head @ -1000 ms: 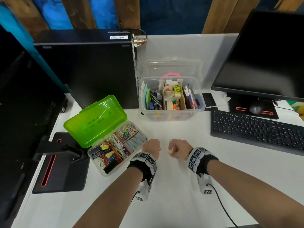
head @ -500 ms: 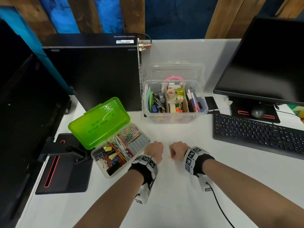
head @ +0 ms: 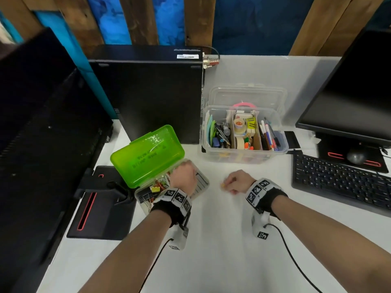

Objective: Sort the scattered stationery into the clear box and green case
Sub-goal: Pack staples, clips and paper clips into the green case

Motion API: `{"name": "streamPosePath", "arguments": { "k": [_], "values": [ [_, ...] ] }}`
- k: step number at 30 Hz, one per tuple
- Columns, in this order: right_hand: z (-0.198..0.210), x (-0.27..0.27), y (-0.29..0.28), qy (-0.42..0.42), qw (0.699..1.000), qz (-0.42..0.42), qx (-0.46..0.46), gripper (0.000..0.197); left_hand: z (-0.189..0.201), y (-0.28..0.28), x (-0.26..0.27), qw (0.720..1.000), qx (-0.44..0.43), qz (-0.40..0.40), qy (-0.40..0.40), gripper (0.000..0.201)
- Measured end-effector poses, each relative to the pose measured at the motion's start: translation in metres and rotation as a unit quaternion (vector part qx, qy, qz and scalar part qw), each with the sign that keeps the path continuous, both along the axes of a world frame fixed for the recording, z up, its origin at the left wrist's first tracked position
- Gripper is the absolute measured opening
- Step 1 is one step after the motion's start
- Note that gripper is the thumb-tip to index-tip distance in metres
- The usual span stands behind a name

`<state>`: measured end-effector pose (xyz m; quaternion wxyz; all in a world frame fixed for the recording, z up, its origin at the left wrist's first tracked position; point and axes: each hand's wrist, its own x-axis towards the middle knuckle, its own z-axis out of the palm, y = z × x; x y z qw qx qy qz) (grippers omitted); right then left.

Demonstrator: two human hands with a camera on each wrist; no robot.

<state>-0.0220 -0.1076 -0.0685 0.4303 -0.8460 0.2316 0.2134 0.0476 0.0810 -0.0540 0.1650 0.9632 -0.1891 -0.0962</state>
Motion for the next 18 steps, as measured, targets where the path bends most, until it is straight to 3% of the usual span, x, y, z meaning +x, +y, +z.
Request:
{"name": "streamPosePath", "arguments": {
  "k": [5,9,15,18],
  "values": [
    [0.016,0.055,0.048,-0.036,0.998,0.040,0.021,0.017,-0.010,0.030,0.033,0.991,-0.001,0.091,0.100,0.014],
    [0.015,0.080,0.080,-0.073,0.996,0.045,-0.020,0.012,-0.013,0.037,0.042,0.985,0.002,0.103,0.141,0.012],
    [0.014,0.088,0.093,-0.108,0.991,0.056,-0.052,0.019,-0.008,0.031,0.043,0.987,0.007,0.099,0.123,0.018],
    [0.018,0.081,0.090,-0.147,0.986,0.059,-0.057,0.029,0.001,0.032,0.040,0.995,0.012,0.080,0.050,0.016]
  ]
}}
